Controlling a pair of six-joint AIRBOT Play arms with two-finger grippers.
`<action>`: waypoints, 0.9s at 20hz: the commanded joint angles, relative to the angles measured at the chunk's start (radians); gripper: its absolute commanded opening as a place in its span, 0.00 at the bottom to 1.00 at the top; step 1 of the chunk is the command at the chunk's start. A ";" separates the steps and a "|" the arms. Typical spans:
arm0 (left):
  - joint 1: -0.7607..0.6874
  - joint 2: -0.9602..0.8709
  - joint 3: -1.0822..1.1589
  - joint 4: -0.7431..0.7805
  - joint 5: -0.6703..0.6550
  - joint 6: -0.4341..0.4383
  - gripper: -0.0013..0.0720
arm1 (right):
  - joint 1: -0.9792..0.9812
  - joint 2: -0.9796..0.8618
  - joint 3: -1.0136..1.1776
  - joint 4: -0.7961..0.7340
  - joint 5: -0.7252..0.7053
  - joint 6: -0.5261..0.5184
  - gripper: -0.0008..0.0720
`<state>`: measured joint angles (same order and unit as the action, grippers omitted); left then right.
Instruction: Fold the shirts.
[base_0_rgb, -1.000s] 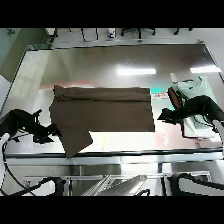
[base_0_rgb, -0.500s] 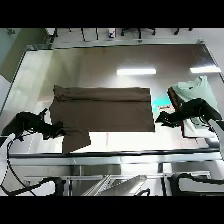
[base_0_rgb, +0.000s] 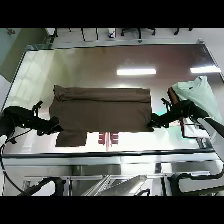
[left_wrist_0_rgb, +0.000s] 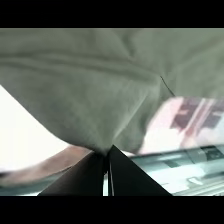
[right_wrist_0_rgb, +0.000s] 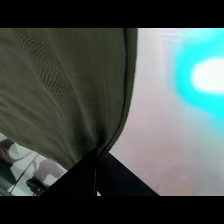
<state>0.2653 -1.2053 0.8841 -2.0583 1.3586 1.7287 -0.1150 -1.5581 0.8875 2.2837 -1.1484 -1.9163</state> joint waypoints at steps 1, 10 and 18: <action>-0.027 0.137 -0.025 0.063 0.075 -0.048 0.04 | 0.003 0.067 0.002 -0.026 -0.029 0.015 0.05; -0.115 0.447 -0.251 0.206 0.103 -0.121 0.04 | -0.005 0.325 -0.061 -0.452 -0.079 0.273 0.05; -0.133 0.059 0.198 0.153 -0.141 -0.080 0.04 | 0.023 0.159 0.148 -0.045 0.199 0.081 0.05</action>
<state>0.1432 -0.9981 0.9314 -1.8935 1.3159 1.6356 -0.1078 -1.3209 0.9657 2.1365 -1.0397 -1.7878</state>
